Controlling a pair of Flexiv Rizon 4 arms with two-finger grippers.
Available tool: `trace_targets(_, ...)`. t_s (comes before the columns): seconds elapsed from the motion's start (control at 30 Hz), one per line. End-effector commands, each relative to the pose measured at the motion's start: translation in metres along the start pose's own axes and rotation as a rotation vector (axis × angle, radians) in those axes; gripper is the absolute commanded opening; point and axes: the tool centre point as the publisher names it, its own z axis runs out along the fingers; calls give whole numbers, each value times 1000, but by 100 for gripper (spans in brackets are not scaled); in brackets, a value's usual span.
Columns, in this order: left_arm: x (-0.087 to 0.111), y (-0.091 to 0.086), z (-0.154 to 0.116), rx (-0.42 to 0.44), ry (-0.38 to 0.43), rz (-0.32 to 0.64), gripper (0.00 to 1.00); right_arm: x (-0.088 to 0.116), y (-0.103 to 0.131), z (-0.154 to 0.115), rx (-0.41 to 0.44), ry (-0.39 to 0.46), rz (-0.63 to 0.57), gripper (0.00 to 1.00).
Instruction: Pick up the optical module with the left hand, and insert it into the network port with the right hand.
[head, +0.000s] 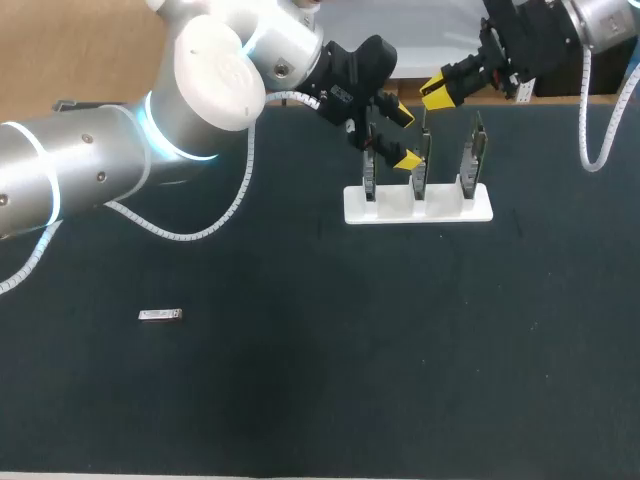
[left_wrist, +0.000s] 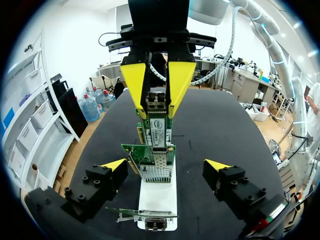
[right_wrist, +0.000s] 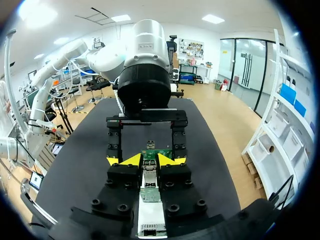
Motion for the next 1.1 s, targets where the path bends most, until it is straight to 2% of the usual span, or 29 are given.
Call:
trace_targets(0.03, -1, 1, 0, 0, 4, -1, 100, -2, -1, 0, -4, 1, -5, 0)
trace_targets(0.73, -1, 1, 0, 0, 4, -1, 100, 8, -2, 5, -30, -2, 16, 0)
trace_targets(1.1, -1, 1, 0, 0, 4, -1, 100, -1, -2, 0, -15, -8, -8, 0)
